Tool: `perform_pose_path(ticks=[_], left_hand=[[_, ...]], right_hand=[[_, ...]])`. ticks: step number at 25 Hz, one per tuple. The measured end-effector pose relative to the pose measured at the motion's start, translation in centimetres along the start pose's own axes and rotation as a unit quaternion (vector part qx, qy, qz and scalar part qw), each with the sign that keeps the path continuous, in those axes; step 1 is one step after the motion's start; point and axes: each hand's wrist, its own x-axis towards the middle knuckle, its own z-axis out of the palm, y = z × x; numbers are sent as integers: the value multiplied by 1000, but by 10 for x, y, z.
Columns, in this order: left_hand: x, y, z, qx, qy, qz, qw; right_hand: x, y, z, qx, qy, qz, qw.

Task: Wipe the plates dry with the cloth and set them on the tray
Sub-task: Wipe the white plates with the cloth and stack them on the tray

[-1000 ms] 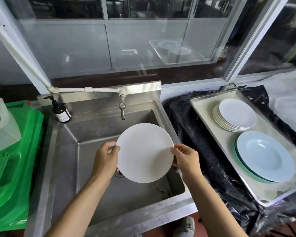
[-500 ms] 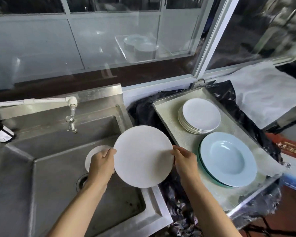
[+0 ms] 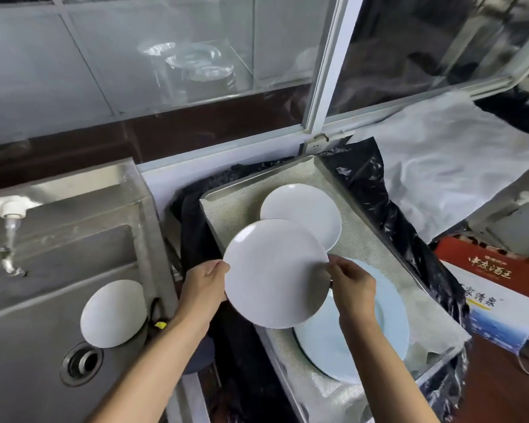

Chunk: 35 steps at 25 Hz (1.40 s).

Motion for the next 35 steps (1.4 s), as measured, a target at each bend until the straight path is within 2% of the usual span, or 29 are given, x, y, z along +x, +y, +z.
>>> perform_pose_path(ticks=[5,10,20,23,25,29,32,35], left_hand=[[37,26,56,33,-15,19,999],[77,52,92,61,7,39,997],[110,68,109,133,-2,63,989],[113,66,109,179,7,82,980],[114,63,106,171,-18,79,982],[102,52,91,161,-56,104,980],[81,38,69,150,-55,136,978],[57,27,43,152,-23,168,974]], right_hand=[[71,-10,-10,40,26,32,998],[122,-27,3,43,34,38,998],[159,-40,21,8,46,51,998],[156,-40,21,-11,32,20,999],[152,-38,21,-40,21,-8,999],[130,-32,23,-157,17,-120,980],[95,-29,36,-138,-15,-161,977],[61,-26,55,-122,-74,-172,975]])
